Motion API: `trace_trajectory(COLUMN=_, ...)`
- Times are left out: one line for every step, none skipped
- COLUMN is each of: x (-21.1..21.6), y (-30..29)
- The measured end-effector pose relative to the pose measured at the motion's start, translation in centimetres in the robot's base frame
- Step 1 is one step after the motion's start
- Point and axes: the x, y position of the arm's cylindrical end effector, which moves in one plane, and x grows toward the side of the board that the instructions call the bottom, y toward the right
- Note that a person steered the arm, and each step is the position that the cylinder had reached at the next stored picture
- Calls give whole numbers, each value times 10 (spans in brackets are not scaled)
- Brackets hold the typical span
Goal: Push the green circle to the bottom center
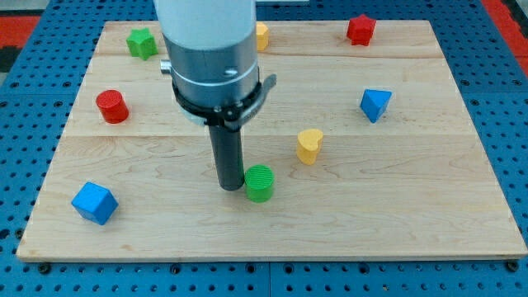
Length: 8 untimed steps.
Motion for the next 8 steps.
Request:
trace_trajectory(x=-35, y=21)
trace_trajectory(x=-35, y=64)
trace_trajectory(x=4, y=29)
trace_trajectory(x=-9, y=40)
trace_trajectory(x=-8, y=-21)
trace_trajectory(x=29, y=-67)
trace_trajectory(x=64, y=-31)
trace_trajectory(x=44, y=-19)
